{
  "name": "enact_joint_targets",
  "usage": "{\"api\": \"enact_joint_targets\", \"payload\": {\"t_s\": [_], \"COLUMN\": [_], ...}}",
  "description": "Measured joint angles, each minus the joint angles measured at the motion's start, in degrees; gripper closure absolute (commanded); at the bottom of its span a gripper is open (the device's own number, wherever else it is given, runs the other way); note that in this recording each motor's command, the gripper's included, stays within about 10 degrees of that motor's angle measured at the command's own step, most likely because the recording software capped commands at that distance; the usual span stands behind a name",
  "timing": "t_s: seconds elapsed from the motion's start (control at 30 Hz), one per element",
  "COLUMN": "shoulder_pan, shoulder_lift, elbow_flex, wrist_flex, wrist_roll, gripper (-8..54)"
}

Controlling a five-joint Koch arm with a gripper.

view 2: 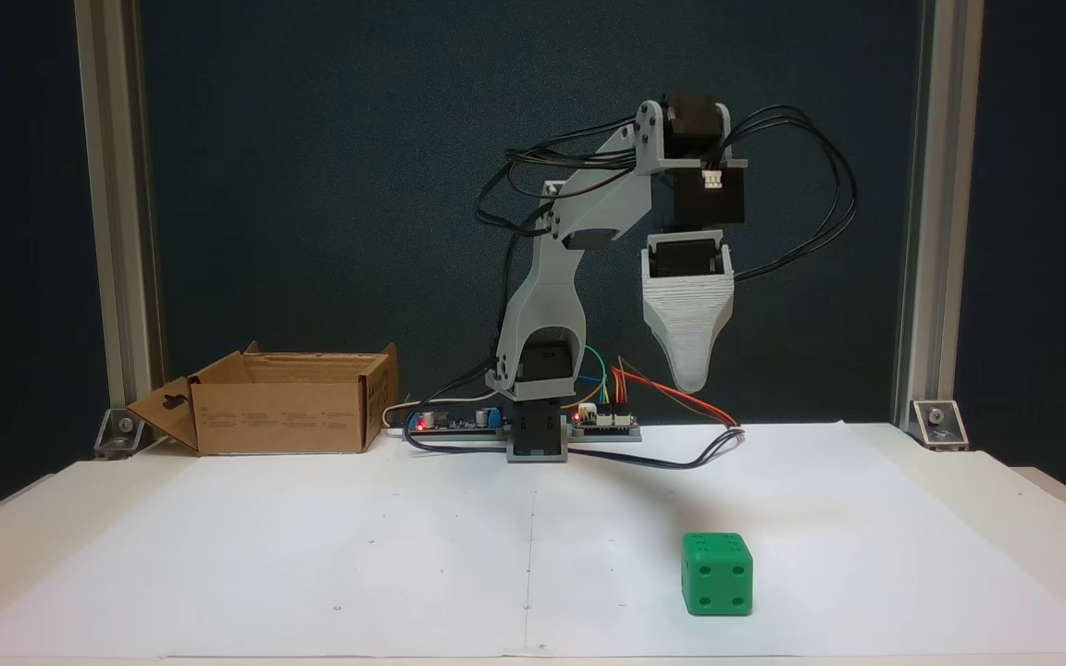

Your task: Grasp a green dice and put it in the bin.

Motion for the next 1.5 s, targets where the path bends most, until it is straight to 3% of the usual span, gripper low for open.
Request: {"api": "enact_joint_targets", "payload": {"t_s": [0.63,1.5], "shoulder_pan": [-0.18,-0.7], "shoulder_lift": [-8.0,-20.48], "elbow_flex": [-2.64,-19.07], "wrist_flex": [0.0,0.0], "wrist_roll": [1.32,1.32], "gripper": [0.7,0.2]}}
